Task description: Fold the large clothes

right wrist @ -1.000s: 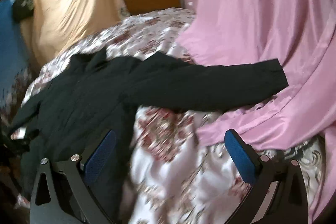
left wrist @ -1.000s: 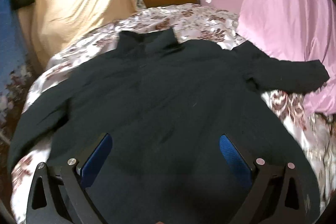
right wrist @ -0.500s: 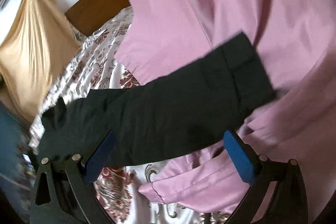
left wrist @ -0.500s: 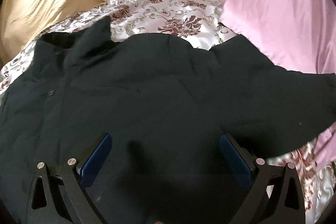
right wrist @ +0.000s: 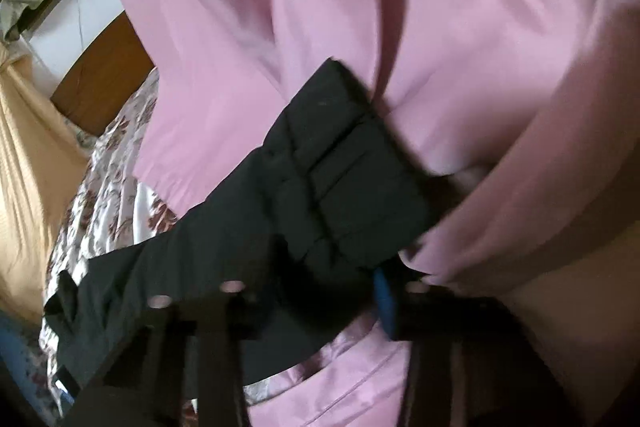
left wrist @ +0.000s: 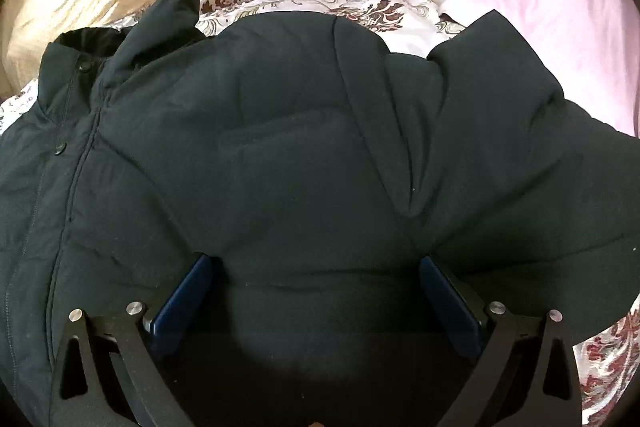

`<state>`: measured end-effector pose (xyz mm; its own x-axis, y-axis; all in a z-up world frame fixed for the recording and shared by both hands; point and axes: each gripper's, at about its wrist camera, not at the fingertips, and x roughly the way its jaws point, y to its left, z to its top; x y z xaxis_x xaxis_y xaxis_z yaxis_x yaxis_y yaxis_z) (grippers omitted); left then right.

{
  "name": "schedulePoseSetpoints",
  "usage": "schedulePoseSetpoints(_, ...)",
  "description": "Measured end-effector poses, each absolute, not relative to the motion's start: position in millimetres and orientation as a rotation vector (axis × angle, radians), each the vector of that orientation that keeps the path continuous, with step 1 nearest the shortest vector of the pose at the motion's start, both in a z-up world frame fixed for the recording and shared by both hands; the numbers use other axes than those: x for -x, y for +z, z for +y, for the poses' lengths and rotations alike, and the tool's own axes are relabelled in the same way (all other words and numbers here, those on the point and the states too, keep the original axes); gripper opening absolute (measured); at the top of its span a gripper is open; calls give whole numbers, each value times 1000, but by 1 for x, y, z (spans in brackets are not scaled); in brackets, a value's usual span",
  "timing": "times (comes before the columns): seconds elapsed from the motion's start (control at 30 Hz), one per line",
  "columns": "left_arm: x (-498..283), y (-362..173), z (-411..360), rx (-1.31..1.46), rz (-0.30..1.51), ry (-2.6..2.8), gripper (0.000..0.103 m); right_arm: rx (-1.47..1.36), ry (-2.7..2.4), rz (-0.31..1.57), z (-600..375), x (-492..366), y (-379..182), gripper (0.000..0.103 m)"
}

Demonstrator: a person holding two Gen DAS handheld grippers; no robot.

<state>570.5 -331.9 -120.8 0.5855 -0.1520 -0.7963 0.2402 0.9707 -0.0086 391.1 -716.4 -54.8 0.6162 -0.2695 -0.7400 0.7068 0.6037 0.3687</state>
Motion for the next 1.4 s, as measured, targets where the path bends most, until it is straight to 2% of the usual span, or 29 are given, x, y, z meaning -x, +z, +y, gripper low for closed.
schedulePoseSetpoints(0.03,-572,-121,-332,-101,920,-231,103,-711,-620,679,-714,-390,-53,21)
schedulePoseSetpoints(0.13,-572,-118,-326,-68,927,-250,103,-647,-618,649,-697,-393,-39,14)
schedulePoseSetpoints(0.43,-565,-85,-249,180,1030,-375,103,-344,-432,495,-602,-409,70,13)
schedulePoseSetpoints(0.7,-546,-36,-139,174,1035,-357,103,-178,-141,453,-470,-432,115,13)
schedulePoseSetpoints(0.97,-515,4,-20,231,986,-335,103,-73,106,552,-321,-464,96,13)
schedulePoseSetpoints(1.27,-490,-31,55,255,1030,-260,103,-5,291,780,-225,-462,9,13)
schedulePoseSetpoints(1.37,-490,-46,65,342,1029,-302,103,3,326,869,-211,-464,-23,18)
schedulePoseSetpoints(1.4,-488,-49,67,367,1023,-326,103,-4,349,903,-208,-463,-32,25)
